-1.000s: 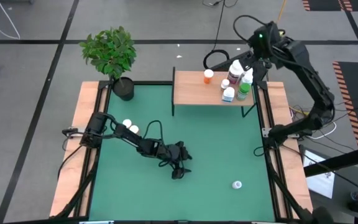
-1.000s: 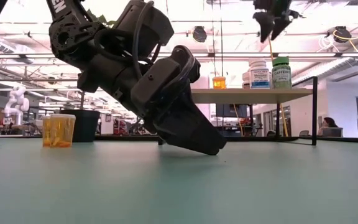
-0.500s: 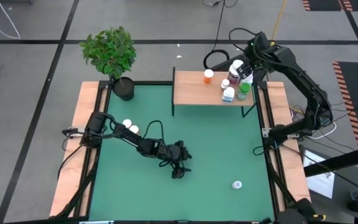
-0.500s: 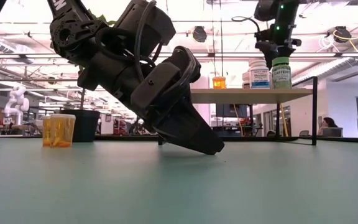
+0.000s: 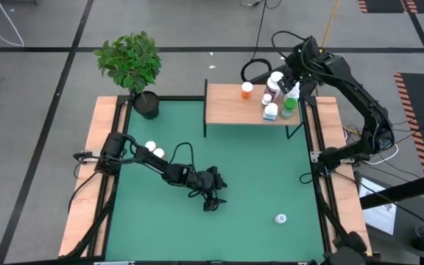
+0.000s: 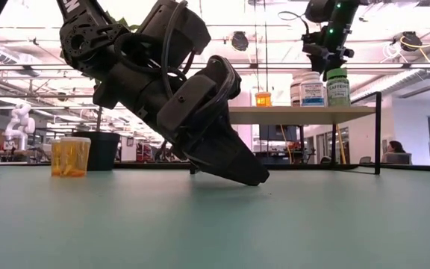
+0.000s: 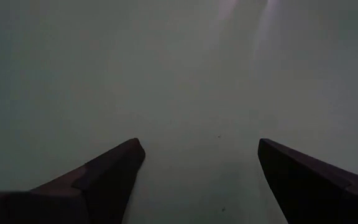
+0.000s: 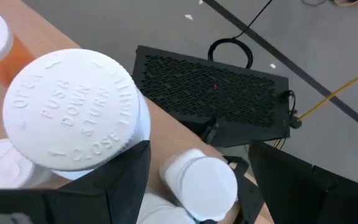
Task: Pick and place medicine bottles onto shelf by color
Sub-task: Adjust the violet pill bottle on the shelf, then put the bottom orange pill bottle on the shelf aligned with the other orange pill bottle
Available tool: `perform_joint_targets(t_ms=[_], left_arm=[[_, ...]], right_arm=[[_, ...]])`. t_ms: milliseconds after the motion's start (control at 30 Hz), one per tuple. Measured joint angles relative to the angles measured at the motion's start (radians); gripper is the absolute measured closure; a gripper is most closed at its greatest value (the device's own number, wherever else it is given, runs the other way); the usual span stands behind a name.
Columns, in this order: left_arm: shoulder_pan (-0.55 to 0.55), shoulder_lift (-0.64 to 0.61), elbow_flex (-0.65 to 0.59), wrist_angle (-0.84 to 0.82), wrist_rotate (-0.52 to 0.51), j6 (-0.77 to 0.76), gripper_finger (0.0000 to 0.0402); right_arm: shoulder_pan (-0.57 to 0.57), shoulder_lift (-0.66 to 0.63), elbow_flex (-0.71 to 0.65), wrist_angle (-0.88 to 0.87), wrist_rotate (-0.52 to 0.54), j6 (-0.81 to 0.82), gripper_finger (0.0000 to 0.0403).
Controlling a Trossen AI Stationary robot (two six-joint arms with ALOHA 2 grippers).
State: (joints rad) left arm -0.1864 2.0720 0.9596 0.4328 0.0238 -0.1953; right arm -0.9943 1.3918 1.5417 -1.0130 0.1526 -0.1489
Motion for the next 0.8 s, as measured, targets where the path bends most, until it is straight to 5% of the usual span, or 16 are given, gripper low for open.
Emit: perform_joint_targets(t_ms=[433, 633, 800], left_arm=[[-0.001, 0.000, -0.003, 0.027, -0.017, -0.015, 0.0066], [0.000, 0.002, -0.004, 0.057, -0.021, -0.001, 0.0066], [-0.004, 0.003, -0.004, 0.074, -0.034, -0.020, 0.0066]], right_arm=[[0.054, -0.188, 0.000, -0.013, 0.003, 0.062, 0.0138], [0.241, -0.308, -0.020, -0.004, 0.000, 0.144, 0.0138], [0.437, -0.410, -0.166, 0.155, 0.000, 0.192, 0.0138]])
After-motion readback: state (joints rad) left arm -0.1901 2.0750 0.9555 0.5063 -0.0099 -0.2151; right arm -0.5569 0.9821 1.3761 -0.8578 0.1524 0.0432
